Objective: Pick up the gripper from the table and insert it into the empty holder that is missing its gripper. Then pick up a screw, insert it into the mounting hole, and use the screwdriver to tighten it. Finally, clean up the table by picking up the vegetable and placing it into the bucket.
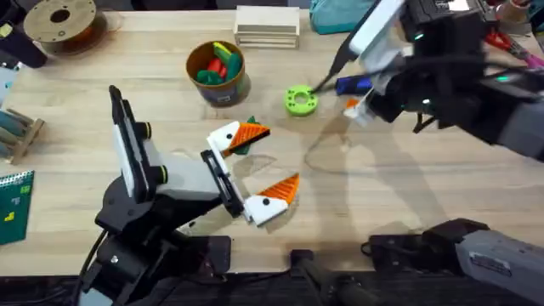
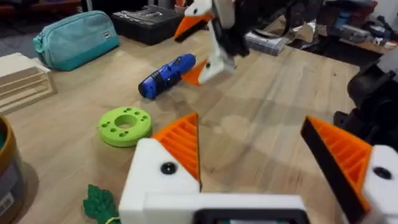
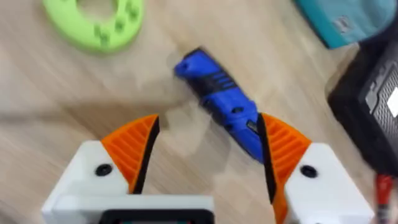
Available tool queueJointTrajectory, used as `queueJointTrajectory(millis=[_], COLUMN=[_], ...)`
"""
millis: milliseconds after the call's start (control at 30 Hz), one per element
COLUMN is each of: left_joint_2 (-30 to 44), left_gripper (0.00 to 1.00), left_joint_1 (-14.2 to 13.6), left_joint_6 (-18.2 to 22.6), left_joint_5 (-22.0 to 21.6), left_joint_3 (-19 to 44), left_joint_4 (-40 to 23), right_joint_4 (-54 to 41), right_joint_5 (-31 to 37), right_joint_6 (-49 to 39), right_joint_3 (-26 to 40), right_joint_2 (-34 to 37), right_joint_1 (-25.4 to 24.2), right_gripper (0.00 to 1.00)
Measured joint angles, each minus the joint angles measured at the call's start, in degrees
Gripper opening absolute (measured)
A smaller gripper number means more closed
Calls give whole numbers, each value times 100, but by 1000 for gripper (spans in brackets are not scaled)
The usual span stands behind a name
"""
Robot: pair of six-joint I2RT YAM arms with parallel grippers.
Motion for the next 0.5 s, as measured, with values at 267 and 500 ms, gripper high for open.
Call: queueJointTrajectory(millis=[267, 500], left_joint_2=[0, 139], left_gripper=[987, 987], left_joint_1=[0, 0], left_joint_6=[-2, -53], left_joint_5=[-267, -1158], left_joint_3=[-11, 822], left_joint_4=[399, -841], right_joint_4=[-80, -93], right_joint_5=[-809, -983], right_joint_6=[1460, 2285], right_joint_3=[85, 85], right_joint_2=[-686, -705], right_joint_1=[0, 0], right_gripper=[917, 918])
